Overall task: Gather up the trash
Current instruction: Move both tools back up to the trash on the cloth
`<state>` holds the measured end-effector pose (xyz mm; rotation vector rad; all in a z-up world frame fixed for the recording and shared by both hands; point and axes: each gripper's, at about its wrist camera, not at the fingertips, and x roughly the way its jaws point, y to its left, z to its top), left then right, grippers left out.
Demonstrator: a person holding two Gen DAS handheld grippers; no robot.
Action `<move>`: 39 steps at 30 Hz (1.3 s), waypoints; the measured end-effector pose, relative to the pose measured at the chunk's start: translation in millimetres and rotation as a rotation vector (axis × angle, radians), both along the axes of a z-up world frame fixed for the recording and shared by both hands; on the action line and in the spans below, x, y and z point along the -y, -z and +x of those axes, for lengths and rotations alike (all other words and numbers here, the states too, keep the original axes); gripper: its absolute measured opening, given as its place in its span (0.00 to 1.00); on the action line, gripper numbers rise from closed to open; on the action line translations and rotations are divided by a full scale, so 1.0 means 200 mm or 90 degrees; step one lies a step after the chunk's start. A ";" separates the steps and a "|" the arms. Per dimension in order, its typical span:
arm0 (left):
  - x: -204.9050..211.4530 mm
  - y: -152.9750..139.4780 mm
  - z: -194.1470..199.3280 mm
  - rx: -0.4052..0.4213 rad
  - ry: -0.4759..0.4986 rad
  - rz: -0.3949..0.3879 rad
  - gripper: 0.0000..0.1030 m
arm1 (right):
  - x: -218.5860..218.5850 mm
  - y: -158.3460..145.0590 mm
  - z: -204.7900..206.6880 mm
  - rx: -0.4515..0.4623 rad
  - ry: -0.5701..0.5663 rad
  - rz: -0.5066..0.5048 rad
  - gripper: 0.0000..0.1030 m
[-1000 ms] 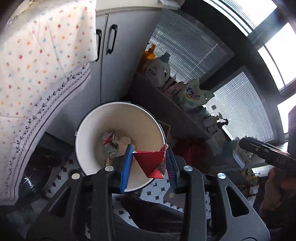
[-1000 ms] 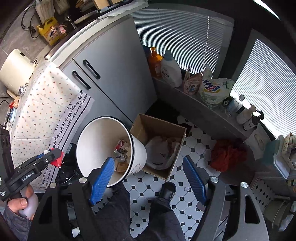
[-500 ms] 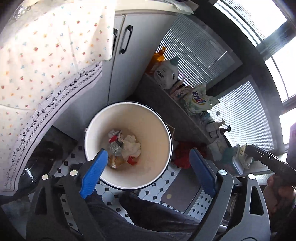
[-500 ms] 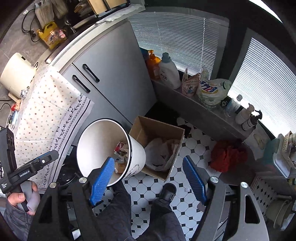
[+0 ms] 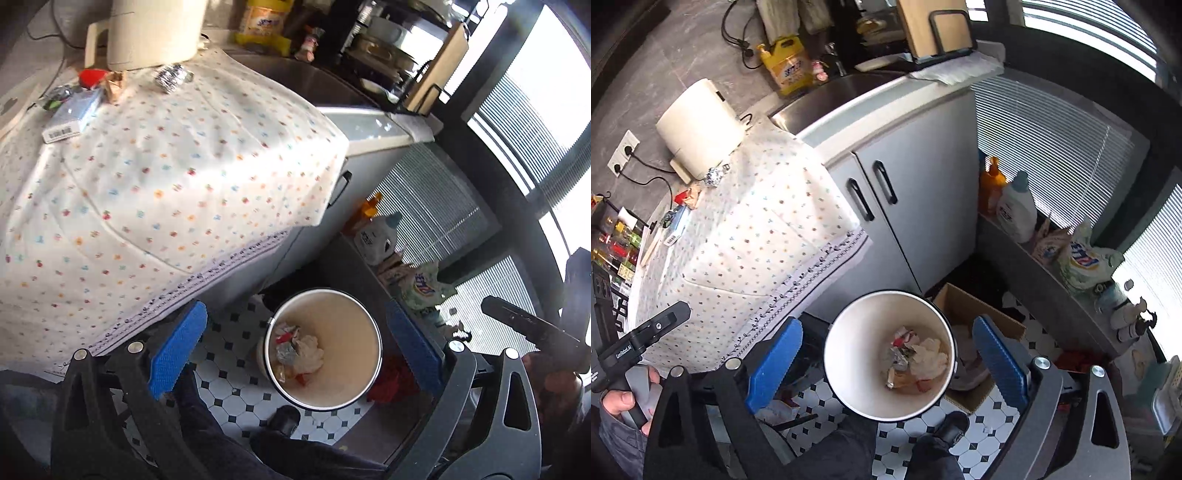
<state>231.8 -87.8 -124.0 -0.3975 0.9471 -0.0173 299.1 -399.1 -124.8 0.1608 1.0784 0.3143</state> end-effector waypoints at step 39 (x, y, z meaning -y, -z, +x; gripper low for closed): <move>-1.70 -0.16 0.29 0.106 -0.201 -0.025 0.94 | -1.76 -0.25 0.66 0.077 -0.113 -0.004 0.92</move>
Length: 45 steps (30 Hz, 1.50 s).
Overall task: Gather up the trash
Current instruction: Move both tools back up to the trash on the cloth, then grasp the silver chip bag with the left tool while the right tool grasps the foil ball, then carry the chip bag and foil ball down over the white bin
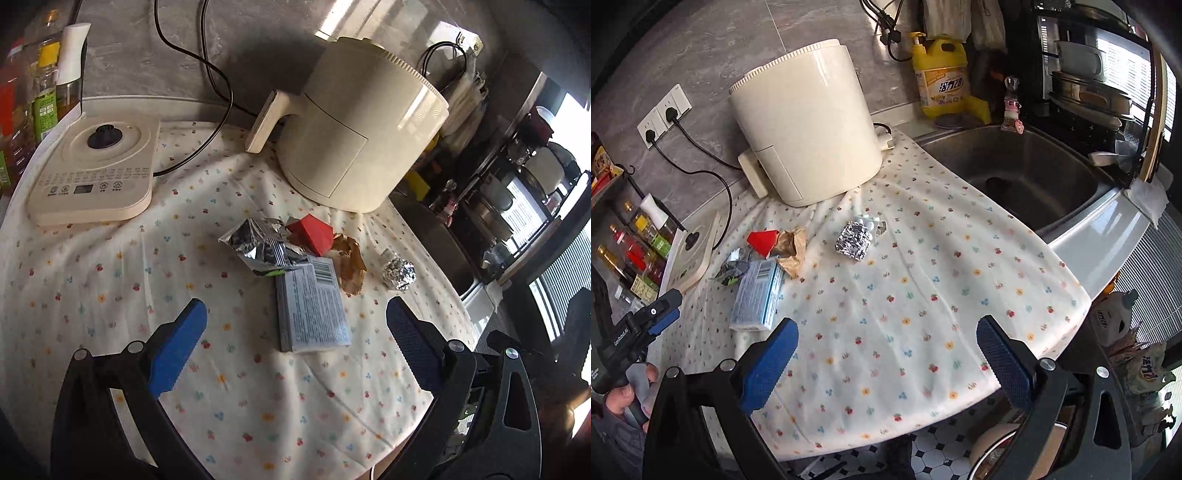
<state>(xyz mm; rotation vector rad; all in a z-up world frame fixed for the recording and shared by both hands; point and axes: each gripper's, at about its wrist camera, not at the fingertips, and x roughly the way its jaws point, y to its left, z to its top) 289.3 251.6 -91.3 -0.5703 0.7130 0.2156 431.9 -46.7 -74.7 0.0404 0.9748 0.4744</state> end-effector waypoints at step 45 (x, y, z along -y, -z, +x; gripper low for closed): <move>-0.31 0.15 0.06 -0.012 0.017 -0.013 0.43 | -0.53 0.24 0.41 -0.059 -0.037 -0.065 0.39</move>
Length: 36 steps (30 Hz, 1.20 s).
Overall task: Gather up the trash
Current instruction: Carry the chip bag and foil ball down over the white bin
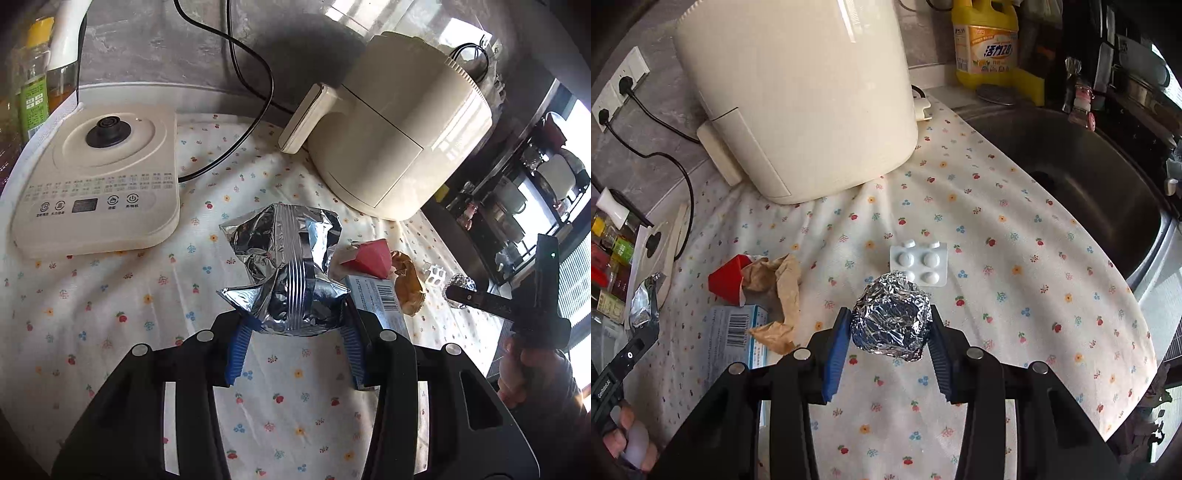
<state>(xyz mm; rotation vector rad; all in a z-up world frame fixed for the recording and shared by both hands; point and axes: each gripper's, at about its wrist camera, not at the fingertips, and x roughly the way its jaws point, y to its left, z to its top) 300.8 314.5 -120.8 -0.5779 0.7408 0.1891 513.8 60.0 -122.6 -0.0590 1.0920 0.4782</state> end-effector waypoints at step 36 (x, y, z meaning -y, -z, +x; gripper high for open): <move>0.91 -0.26 -0.81 -0.026 -0.138 0.064 0.43 | 0.67 -0.25 -0.71 0.013 -0.185 0.119 0.40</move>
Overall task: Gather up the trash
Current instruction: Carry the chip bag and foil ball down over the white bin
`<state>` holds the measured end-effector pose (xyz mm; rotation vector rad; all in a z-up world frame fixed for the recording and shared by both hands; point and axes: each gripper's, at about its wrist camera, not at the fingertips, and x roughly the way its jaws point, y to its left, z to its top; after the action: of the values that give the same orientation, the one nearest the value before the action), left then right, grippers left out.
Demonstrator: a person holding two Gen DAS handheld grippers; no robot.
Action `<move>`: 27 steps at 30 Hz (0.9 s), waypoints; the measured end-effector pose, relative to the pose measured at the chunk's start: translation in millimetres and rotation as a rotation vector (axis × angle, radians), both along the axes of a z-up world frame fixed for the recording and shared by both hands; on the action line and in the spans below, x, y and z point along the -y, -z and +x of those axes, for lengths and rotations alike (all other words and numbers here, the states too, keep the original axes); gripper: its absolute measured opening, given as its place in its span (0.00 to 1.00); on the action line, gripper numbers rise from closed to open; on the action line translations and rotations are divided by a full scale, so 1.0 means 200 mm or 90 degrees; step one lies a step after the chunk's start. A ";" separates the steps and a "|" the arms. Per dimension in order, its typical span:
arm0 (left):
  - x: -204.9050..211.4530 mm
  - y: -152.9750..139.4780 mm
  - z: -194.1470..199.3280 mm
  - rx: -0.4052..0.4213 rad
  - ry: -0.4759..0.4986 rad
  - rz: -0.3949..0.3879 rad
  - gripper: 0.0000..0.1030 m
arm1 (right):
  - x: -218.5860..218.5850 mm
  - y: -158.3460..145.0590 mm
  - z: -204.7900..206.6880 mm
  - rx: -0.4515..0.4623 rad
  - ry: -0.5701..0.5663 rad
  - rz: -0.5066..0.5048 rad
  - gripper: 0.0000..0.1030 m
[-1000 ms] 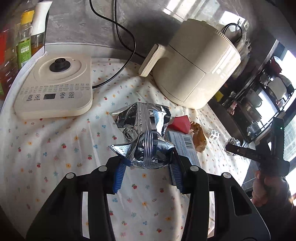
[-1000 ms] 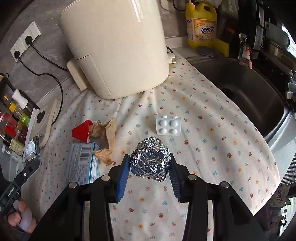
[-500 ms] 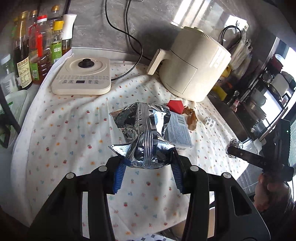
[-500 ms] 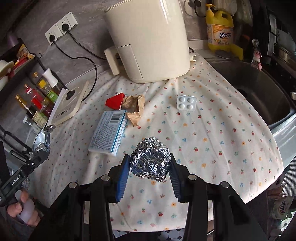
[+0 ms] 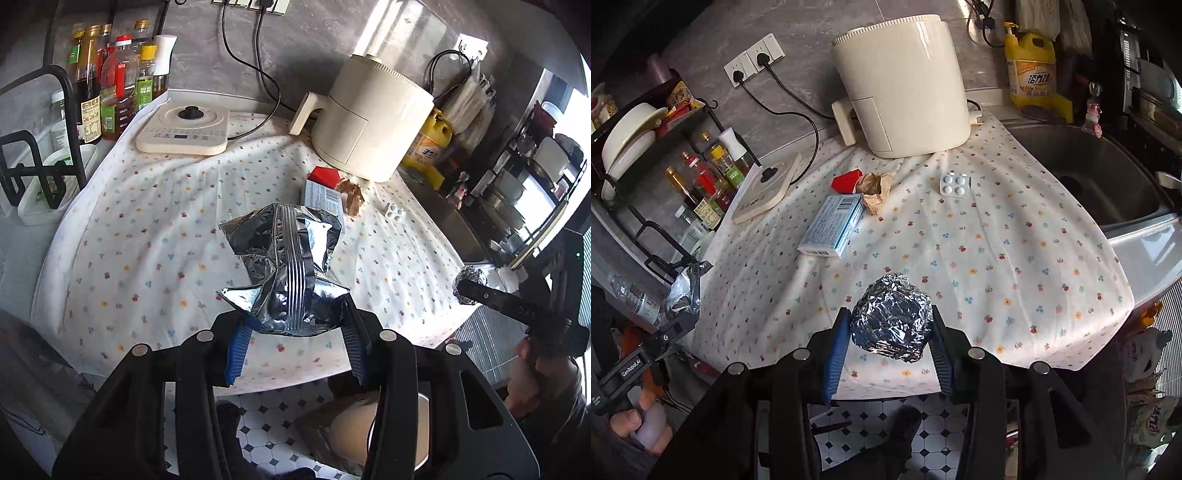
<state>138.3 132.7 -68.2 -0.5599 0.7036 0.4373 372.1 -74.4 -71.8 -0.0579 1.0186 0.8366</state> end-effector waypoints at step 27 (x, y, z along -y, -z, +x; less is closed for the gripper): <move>1.08 0.33 0.38 -0.088 0.285 -0.038 0.43 | 1.38 0.35 -0.20 -0.072 0.232 -0.071 0.40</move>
<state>214.9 -83.6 -133.9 -0.4144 0.9491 0.0368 332.1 -350.5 -140.9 0.0808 1.1399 0.4545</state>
